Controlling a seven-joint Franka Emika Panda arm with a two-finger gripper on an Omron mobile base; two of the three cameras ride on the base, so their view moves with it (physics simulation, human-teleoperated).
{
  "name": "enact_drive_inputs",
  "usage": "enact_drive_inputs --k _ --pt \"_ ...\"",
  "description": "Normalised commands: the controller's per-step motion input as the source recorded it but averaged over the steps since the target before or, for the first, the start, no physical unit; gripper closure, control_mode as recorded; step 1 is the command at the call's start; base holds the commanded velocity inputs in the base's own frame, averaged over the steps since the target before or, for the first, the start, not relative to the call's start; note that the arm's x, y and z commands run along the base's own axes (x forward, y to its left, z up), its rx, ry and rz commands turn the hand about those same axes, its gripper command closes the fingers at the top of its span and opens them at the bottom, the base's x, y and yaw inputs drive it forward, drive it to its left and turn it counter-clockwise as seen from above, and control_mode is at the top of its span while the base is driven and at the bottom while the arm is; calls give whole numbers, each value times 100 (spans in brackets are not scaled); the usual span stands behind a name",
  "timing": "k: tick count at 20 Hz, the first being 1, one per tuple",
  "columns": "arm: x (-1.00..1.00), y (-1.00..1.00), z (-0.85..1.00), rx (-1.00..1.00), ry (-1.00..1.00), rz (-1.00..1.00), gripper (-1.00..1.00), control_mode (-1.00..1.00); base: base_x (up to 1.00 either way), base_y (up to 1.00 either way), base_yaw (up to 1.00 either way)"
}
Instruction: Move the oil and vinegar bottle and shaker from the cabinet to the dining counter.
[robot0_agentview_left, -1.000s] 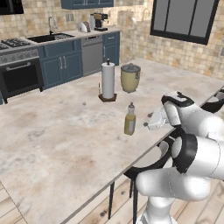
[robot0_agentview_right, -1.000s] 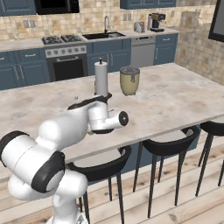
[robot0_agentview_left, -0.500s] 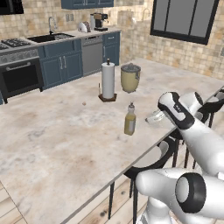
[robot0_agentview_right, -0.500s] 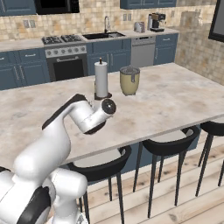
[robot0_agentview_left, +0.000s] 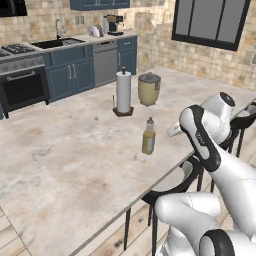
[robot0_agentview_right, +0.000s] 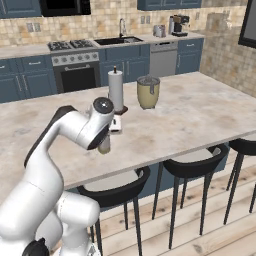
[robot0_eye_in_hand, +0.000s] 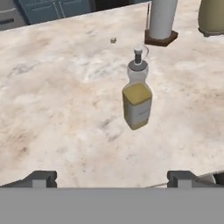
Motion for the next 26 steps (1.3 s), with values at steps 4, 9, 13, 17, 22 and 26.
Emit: enact_drive_inputs --k 4,9,13,17,22,26 --pt "-52 11 27 0 15 -27 -100 -100 0 0 0" --pt "-57 10 16 0 10 -22 -100 -100 0 0 0" --pt "-61 11 13 0 3 -19 -100 -100 0 0 0" --pt "-52 11 11 -2 0 -14 -100 -100 0 0 0" --pt "-35 1 11 -1 1 -11 -100 -100 0 0 0" --pt "-2 0 0 0 7 -1 -100 -100 0 0 0"
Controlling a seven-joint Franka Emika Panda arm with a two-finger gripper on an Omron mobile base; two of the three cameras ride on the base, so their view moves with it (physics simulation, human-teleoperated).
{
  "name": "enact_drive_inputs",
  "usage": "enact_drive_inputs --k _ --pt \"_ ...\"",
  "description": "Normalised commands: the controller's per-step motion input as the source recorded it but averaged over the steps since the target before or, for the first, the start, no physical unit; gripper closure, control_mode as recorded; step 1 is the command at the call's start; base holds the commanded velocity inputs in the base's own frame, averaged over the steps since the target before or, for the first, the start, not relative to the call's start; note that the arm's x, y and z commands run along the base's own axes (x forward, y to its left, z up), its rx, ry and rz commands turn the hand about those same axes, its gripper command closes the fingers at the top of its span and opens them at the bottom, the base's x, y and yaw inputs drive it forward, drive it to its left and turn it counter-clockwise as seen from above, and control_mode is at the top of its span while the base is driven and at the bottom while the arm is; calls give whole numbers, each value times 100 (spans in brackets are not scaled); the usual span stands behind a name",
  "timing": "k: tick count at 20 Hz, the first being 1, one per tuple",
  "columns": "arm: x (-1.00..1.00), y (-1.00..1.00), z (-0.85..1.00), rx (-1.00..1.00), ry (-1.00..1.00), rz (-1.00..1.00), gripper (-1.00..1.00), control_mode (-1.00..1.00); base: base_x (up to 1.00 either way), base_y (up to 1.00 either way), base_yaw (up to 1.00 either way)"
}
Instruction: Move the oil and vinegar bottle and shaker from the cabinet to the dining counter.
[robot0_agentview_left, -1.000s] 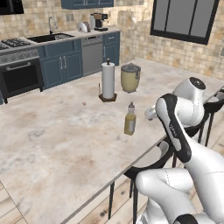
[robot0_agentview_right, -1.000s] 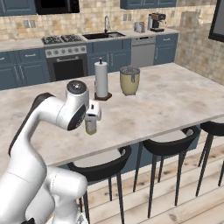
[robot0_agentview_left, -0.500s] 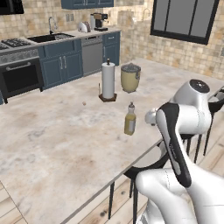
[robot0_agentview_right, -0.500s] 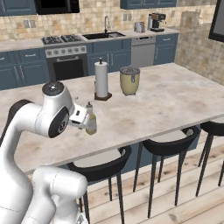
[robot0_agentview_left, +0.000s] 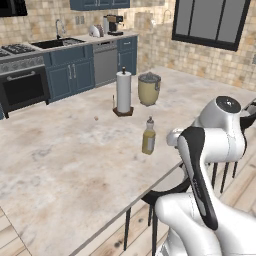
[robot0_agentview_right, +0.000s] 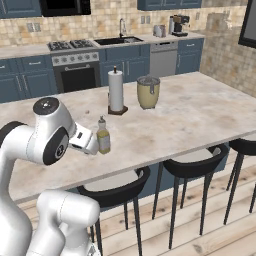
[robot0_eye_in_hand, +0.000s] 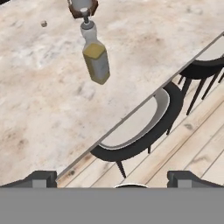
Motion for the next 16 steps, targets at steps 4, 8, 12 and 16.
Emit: enact_drive_inputs --k 4,8,12,16 --pt "0 0 0 0 0 0 -100 -100 0 0 0" --pt "0 0 0 0 0 0 -100 -100 0 0 0" --pt "0 0 0 0 0 0 -100 -100 0 0 0" --pt "0 0 0 0 0 0 -100 100 -5 0 0"
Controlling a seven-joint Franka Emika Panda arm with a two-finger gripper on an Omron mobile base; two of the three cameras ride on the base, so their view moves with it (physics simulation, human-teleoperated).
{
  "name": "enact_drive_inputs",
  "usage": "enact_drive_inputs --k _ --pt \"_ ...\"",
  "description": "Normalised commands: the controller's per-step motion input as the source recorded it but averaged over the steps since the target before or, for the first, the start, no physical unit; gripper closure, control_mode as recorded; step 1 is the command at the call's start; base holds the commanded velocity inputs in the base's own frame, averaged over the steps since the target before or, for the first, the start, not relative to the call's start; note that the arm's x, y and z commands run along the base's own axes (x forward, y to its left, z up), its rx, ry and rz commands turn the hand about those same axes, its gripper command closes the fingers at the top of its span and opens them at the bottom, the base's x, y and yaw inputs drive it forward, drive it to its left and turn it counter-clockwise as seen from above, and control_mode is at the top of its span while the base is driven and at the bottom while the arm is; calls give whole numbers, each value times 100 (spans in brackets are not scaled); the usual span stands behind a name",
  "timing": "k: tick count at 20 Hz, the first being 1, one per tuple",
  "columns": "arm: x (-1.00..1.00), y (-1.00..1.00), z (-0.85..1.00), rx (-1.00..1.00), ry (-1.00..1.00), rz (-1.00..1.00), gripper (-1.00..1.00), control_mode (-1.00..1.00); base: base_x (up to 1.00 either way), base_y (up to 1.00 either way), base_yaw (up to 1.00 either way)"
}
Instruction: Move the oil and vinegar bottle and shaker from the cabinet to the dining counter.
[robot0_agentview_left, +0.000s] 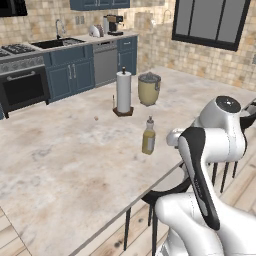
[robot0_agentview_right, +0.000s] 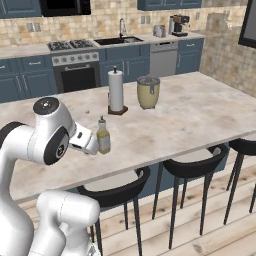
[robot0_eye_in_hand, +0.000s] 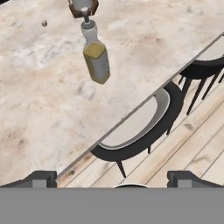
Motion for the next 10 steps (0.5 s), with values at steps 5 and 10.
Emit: enact_drive_inputs --k 5,10 --pt "0 0 0 0 0 0 -100 100 -34 0 0" --pt "0 0 0 0 0 0 -100 100 -68 5 8"
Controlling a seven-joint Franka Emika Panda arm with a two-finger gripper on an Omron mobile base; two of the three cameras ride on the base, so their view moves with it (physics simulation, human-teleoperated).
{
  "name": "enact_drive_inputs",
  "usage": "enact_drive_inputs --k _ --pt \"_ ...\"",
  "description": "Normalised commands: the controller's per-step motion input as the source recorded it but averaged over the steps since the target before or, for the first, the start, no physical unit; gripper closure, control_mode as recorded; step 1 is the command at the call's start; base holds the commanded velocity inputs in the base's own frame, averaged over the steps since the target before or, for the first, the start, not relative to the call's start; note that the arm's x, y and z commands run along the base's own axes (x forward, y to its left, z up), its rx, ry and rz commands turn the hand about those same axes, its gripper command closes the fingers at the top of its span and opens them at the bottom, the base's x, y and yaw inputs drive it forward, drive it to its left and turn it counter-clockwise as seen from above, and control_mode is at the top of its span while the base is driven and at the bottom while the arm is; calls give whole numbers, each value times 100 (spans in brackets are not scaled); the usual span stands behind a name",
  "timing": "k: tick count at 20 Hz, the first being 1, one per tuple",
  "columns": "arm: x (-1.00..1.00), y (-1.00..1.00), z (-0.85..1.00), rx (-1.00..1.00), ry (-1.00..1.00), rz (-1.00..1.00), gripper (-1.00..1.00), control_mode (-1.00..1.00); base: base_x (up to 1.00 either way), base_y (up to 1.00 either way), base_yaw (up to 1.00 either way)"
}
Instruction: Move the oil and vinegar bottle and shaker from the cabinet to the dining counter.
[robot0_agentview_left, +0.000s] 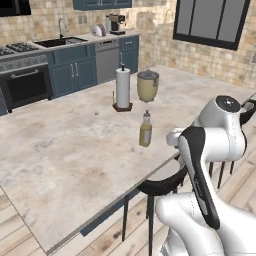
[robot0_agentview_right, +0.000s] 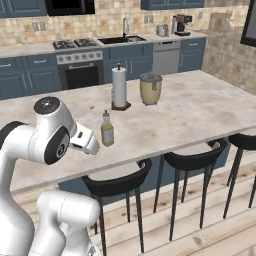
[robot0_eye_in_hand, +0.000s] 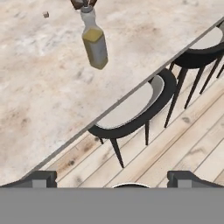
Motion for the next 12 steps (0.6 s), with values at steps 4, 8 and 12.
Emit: enact_drive_inputs --k 4,8,12 --pt "0 0 0 0 0 0 -100 100 -77 14 22" --pt "0 0 0 0 0 0 -100 100 -65 27 34" --pt "0 0 0 0 0 0 -100 100 -42 60 39"
